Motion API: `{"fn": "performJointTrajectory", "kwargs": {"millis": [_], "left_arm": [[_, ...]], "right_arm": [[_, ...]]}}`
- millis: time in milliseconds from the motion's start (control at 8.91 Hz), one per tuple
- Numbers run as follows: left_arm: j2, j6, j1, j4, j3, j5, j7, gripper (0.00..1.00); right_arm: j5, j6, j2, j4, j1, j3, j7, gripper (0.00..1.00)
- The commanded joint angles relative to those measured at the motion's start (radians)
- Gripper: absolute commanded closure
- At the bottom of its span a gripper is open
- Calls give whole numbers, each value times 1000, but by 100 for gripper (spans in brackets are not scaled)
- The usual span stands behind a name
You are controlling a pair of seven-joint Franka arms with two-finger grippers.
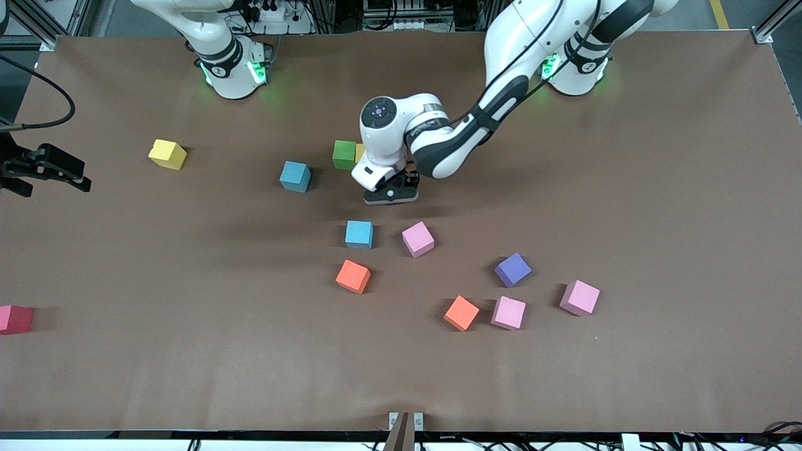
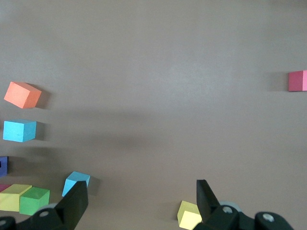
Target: Form number 2 with 11 blocks
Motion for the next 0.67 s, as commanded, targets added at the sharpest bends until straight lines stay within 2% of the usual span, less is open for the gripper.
{"fn": "performJointTrajectory", "kwargs": {"millis": [0, 561], "left_arm": [[11, 19, -27, 6, 15, 51, -11, 100], [3, 56, -27, -43, 13, 86, -23, 100]], "right_arm": [[-13, -12, -6, 8, -9, 12, -5, 0], [-11, -10, -7, 8, -9, 12, -5, 0]]}}
